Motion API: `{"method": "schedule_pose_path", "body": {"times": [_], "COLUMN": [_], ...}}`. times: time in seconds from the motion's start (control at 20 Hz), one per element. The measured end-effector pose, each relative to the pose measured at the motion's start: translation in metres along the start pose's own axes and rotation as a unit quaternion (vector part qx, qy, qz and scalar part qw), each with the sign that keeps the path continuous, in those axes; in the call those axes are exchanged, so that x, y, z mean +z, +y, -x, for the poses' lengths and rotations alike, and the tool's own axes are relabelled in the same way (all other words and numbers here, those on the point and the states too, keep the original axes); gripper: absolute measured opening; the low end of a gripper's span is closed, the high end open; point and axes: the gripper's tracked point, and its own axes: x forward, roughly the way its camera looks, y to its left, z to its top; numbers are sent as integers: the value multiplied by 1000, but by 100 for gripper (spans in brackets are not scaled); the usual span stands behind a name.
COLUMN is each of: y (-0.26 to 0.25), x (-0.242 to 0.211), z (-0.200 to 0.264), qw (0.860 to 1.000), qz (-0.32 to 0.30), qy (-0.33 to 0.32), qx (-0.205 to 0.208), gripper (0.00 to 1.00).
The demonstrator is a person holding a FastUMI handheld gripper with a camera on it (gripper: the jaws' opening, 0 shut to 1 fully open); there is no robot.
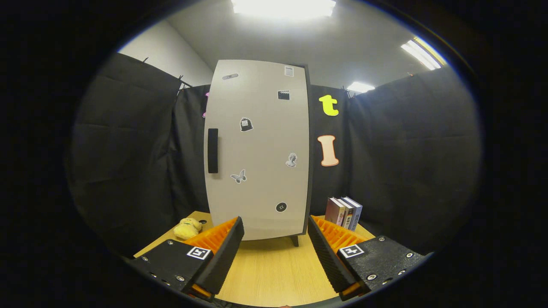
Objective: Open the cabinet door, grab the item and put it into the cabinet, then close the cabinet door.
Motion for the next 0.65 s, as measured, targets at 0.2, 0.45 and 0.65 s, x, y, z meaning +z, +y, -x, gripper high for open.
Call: {"method": "schedule_pose_path", "body": {"times": [0.2, 0.45, 0.65], "y": [7, 7, 5], "x": [0, 5, 3], "z": [-1, -2, -2], "qw": [1000, 1000, 1000], "qz": [-4, -8, -7], "qy": [0, -6, -4], "qx": [11, 10, 8], "gripper": [93, 93, 93]}}
